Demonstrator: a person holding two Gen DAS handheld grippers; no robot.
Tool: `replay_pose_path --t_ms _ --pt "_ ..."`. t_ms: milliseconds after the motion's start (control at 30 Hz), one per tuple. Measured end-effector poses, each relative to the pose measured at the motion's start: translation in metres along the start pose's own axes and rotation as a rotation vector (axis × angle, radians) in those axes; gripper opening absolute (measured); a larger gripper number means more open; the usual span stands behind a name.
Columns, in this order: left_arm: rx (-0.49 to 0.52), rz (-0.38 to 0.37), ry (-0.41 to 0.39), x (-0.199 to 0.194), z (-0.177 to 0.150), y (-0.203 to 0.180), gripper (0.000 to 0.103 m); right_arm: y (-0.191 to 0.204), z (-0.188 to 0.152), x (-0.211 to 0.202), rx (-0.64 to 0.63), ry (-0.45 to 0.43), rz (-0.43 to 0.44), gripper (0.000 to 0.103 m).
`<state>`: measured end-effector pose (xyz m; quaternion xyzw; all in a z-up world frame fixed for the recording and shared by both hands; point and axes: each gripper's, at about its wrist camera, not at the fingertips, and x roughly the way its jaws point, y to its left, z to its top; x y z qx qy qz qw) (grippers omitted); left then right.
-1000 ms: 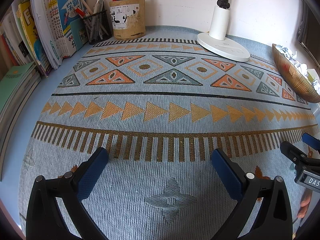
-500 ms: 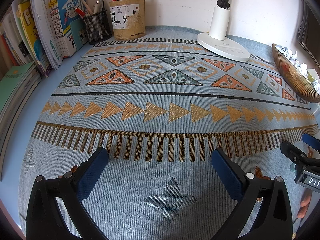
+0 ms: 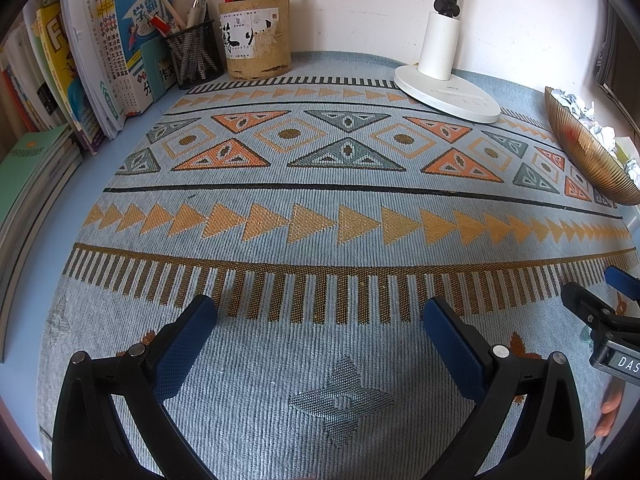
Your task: Organize objects
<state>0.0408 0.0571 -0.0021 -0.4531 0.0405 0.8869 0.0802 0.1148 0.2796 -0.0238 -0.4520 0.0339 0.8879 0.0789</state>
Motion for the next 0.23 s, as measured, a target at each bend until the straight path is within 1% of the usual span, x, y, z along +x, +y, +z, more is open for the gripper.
replay_pose_path --t_ms 233 --pt "0.000 0.002 0.000 0.0000 -0.0001 -0.0008 0.103 -0.0006 -0.0001 0.0002 0.000 0.000 0.000 0.103"
